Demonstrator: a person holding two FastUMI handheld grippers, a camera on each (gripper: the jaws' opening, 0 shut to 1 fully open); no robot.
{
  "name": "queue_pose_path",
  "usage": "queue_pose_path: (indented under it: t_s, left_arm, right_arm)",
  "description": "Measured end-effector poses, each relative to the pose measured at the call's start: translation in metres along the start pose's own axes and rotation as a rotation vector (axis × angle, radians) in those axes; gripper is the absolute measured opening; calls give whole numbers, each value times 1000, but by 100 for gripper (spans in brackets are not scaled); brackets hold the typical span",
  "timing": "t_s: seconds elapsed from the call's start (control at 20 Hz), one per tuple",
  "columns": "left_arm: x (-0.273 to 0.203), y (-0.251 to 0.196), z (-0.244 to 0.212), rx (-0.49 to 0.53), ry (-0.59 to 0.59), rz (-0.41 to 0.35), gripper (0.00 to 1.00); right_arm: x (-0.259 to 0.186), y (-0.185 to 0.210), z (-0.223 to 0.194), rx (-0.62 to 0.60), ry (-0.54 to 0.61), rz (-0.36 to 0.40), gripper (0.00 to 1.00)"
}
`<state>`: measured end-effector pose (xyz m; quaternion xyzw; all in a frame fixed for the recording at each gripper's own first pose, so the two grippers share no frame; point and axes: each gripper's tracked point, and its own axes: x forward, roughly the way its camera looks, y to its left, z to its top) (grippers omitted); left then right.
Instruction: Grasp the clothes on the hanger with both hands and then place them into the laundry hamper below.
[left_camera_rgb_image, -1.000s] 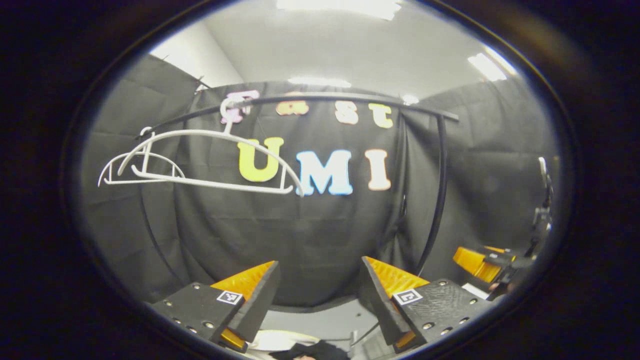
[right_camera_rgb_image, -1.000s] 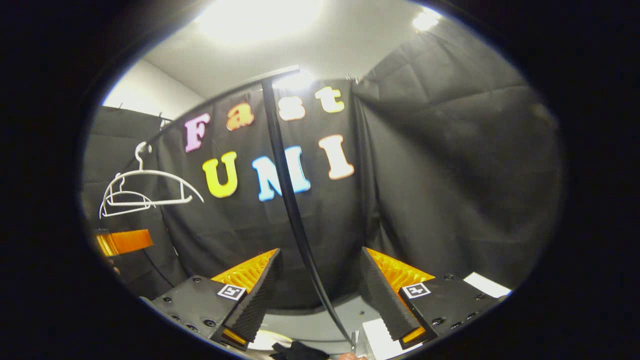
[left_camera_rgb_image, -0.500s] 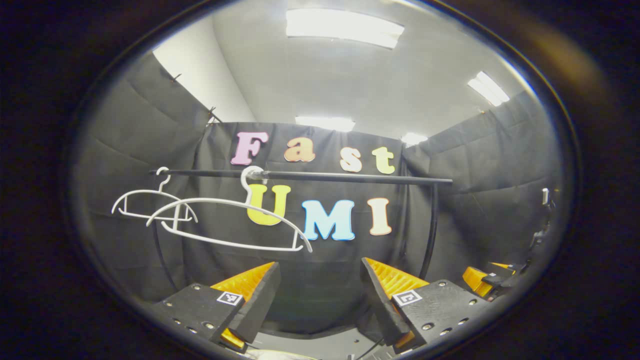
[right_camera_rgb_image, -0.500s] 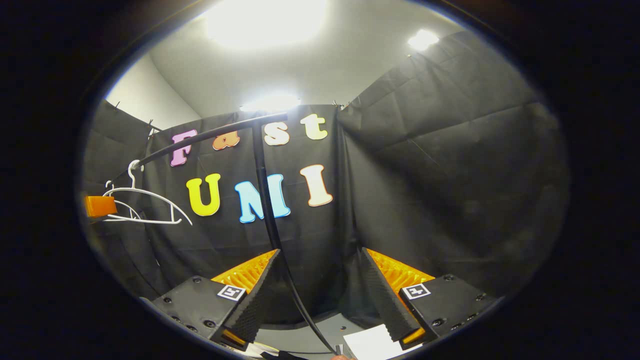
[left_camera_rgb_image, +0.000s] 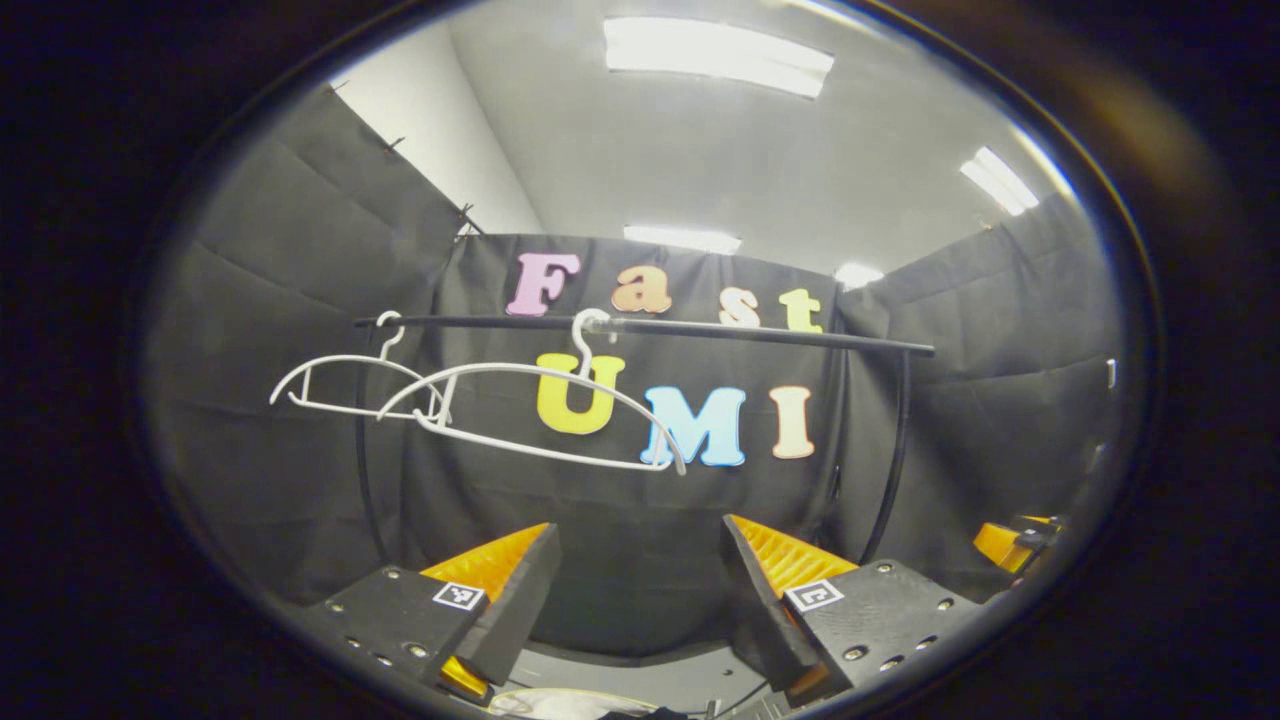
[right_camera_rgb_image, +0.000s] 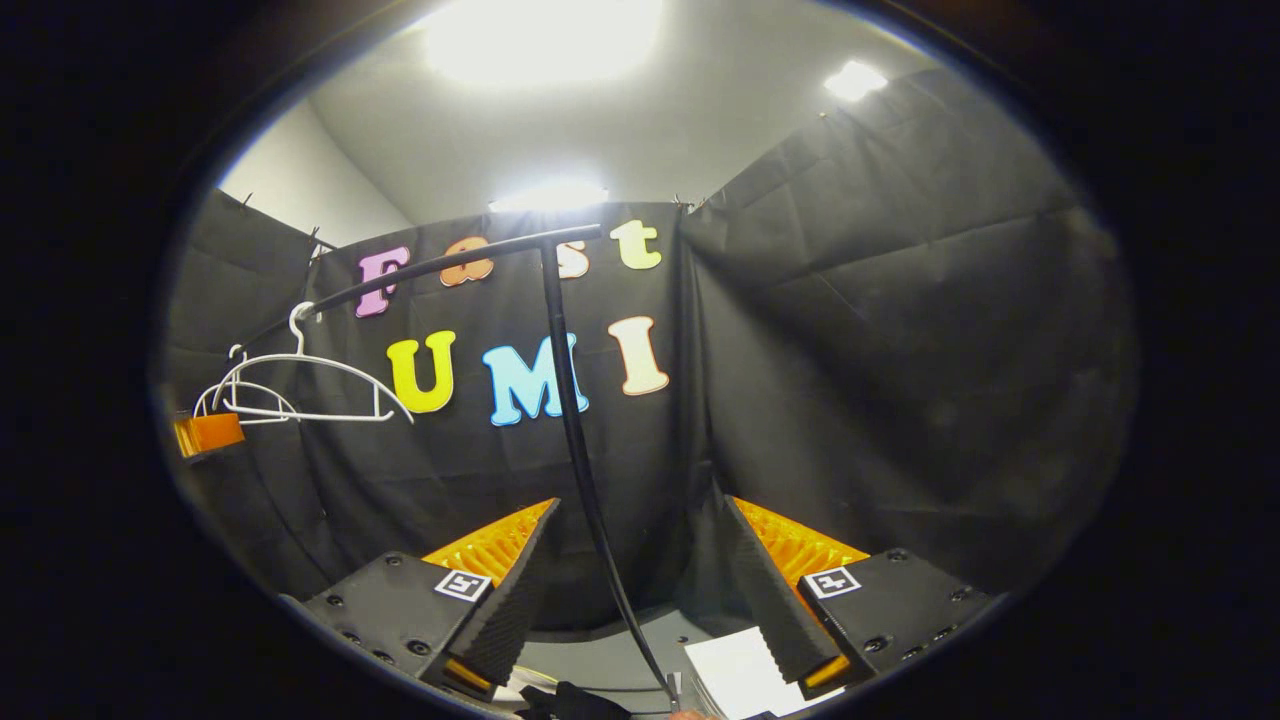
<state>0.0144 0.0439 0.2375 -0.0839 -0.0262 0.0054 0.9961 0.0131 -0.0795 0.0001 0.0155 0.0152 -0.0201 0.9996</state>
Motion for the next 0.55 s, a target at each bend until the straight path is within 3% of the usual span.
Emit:
queue_pose_path:
  t_s: [0.15,0.2,0.55]
  left_arm:
    - [-8,-7,-3,-19,-2,-26,90]
    - [-7,-8,-6,-16,9,-34,96]
    - [-6,-4,-26,13,66,-16,93]
  right_arm:
    - [0,8,5,-24,-15,18,98]
    - [1,10,6,-32,-17,19,98]
    - [-1,26,3,-27,-5,36,98]
